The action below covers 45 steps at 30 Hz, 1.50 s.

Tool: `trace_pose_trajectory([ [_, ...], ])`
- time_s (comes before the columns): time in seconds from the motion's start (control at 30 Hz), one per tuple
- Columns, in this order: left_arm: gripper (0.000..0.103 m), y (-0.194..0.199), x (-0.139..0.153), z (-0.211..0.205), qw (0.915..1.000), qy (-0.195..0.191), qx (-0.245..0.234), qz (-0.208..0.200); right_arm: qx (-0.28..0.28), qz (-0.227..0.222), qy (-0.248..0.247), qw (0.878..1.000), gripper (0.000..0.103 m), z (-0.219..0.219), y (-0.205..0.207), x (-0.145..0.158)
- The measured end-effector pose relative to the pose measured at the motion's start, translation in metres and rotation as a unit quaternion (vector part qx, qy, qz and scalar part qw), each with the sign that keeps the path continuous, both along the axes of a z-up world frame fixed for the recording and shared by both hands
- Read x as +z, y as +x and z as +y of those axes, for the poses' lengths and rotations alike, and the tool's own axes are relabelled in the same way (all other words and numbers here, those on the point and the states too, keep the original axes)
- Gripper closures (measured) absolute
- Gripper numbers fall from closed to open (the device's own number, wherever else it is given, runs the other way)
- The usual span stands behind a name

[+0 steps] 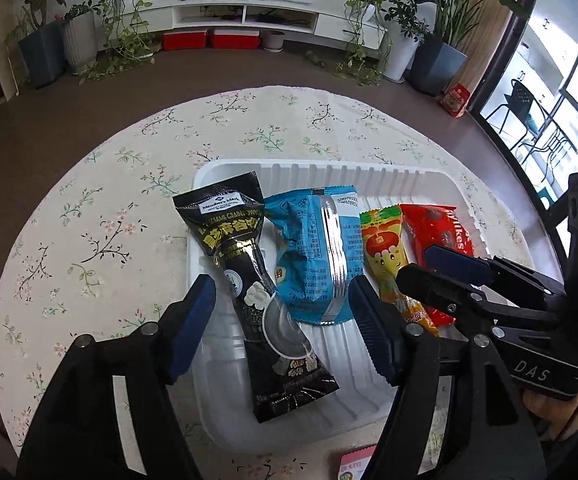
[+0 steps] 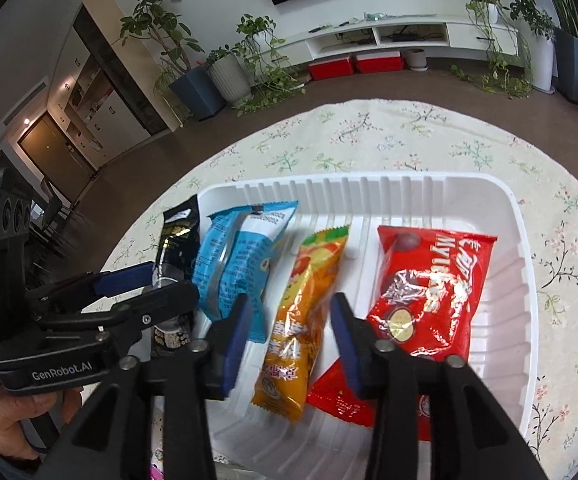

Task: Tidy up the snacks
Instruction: 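Withdraw both grippers from the tray back toward the pile, then lower the left gripper onto the pink translucent pouch and close it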

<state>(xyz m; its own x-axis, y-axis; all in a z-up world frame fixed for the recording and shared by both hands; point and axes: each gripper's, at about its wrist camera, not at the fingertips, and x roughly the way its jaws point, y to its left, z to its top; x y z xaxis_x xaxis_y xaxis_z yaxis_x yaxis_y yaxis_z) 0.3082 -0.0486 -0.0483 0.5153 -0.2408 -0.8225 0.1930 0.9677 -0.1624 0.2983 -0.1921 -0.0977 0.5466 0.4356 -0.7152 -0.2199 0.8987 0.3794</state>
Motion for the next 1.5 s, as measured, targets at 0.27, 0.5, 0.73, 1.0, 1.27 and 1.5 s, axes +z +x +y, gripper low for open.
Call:
trace_pose_trajectory([
  [0.27,0.011,-0.034,0.029,0.015,0.9994,0.001,0.000,-0.035,-0.019,-0.029,0.022,0.999,0.042,-0.017,-0.005,0.020],
  [0.5,0.000,-0.104,0.047,0.033,0.9948,0.049,-0.020,-0.087,-0.035,-0.061,0.073,0.995,0.031,-0.041,-0.019,0.049],
  [0.73,0.001,-0.168,0.024,0.059,0.9983,0.049,0.002,-0.033,-0.038,-0.102,0.090,0.990,0.023,-0.053,-0.060,0.080],
  [1.0,0.001,-0.233,-0.003,0.065,0.9993,0.036,-0.009,-0.001,-0.068,-0.107,0.120,0.985,0.022,-0.074,-0.132,0.069],
  [1.27,0.001,-0.256,-0.012,0.058,0.9994,0.032,-0.015,0.003,-0.094,-0.090,0.146,0.981,0.022,-0.079,-0.191,0.047],
  [1.5,0.005,-0.234,-0.011,0.040,0.9948,0.084,-0.057,0.001,-0.085,-0.063,0.143,0.984,0.022,-0.069,-0.208,0.033],
])
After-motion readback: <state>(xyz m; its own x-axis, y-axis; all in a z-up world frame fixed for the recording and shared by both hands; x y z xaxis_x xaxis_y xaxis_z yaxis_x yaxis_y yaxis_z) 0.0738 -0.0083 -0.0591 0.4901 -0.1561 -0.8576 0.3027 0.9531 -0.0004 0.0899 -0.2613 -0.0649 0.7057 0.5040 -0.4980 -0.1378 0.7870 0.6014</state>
